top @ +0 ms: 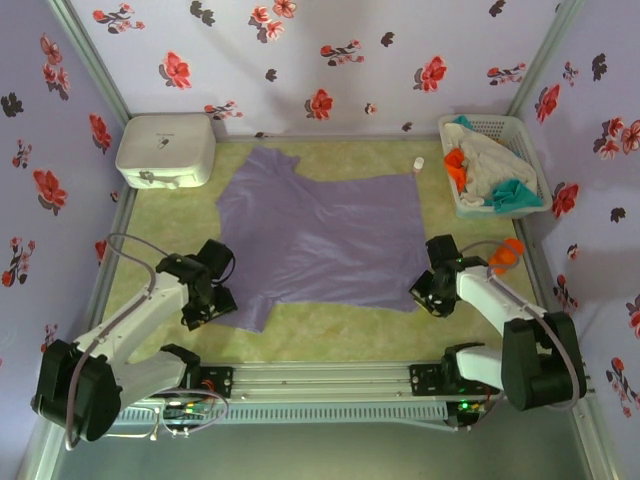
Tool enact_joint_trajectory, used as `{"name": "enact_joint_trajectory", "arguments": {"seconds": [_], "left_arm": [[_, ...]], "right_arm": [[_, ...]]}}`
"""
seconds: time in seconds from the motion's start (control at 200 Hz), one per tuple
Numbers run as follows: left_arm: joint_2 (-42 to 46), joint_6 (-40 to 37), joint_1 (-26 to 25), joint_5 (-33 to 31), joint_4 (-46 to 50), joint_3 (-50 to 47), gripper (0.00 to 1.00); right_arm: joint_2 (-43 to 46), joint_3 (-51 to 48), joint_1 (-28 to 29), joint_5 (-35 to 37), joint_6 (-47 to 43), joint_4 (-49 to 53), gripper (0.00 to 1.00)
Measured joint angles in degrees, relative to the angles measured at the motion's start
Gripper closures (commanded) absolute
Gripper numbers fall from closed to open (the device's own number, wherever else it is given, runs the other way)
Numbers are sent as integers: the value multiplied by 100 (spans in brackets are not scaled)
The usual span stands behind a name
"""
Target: Fold and stack the t-shirts
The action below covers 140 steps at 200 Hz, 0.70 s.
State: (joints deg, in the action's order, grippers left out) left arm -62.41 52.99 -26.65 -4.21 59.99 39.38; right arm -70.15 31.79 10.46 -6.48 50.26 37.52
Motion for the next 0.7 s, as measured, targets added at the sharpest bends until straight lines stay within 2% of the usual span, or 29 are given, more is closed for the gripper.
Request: {"name": "enact_joint_trajectory", "arguments": {"seconds": [0.295, 0.47, 0.7], "left_arm": [[-81, -4, 4, 28, -48, -7, 41], [-179, -26, -37, 223, -254, -66, 44], [-107, 2, -470, 413, -474, -275, 43]], "right_arm": [[-90, 422, -973, 297, -658, 267, 100], [-173, 505, -1038, 332, -846, 269, 100], [-315, 503, -1038, 308, -876, 262, 100]]}}
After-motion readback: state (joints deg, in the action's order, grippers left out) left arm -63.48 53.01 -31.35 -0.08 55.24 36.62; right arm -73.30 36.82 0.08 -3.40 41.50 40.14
